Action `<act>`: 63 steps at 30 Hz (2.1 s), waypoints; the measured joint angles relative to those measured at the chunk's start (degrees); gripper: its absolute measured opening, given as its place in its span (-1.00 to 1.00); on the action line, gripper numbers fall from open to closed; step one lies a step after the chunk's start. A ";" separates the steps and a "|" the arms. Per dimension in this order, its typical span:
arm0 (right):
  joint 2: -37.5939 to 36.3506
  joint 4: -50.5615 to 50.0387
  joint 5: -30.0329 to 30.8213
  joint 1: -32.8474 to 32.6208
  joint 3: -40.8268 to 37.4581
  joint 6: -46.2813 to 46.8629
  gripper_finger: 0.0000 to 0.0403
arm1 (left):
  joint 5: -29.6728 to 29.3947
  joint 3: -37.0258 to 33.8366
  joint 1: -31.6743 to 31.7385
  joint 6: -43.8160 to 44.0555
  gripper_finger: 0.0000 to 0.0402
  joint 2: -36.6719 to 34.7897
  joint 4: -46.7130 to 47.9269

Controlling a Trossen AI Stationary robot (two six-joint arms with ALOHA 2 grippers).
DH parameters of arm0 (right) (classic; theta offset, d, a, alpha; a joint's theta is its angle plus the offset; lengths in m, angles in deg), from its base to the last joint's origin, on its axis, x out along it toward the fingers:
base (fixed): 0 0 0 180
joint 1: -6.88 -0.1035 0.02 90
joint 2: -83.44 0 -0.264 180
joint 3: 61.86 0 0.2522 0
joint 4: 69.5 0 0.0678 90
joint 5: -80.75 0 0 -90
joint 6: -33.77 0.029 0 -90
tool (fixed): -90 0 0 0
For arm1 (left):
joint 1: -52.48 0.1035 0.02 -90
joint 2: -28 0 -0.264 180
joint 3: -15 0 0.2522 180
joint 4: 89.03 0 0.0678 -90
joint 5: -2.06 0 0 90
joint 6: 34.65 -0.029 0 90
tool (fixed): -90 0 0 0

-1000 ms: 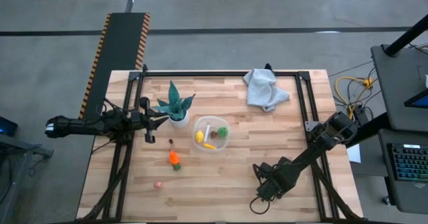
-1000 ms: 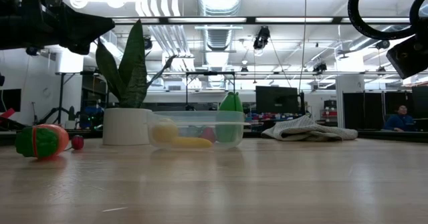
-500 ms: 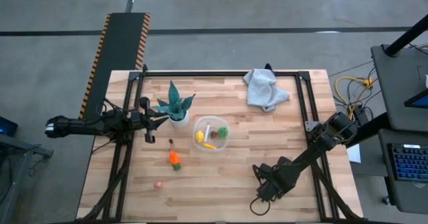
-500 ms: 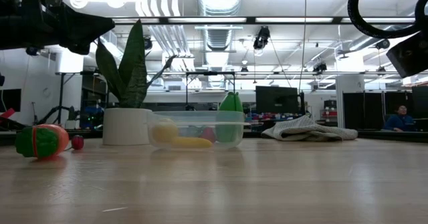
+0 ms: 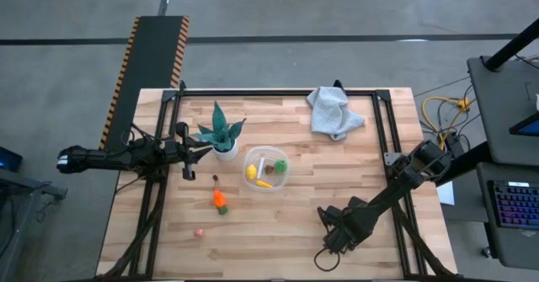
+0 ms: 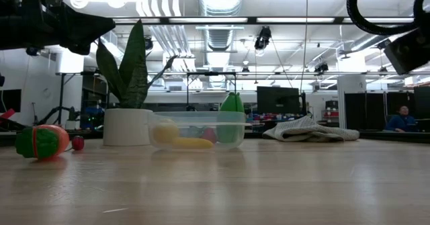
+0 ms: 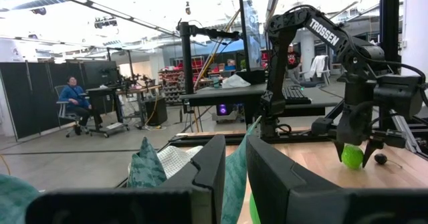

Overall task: Pick and placing Produce into tupperware
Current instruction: Put the green cabbage into the container

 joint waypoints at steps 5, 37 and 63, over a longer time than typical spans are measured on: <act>-1.01 -0.20 0.91 0.10 0.00 0.15 0.00 | 0.00 0.01 -0.02 0.00 -0.76 0.02 0.00; -1.46 0.59 10.34 22.37 20.23 -36.42 0.00 | 0.00 -0.01 0.00 0.11 -0.76 -0.13 -1.18; 5.54 17.08 7.52 37.94 24.36 -59.99 0.00 | 0.00 -0.01 0.00 0.04 -0.76 -0.15 -2.36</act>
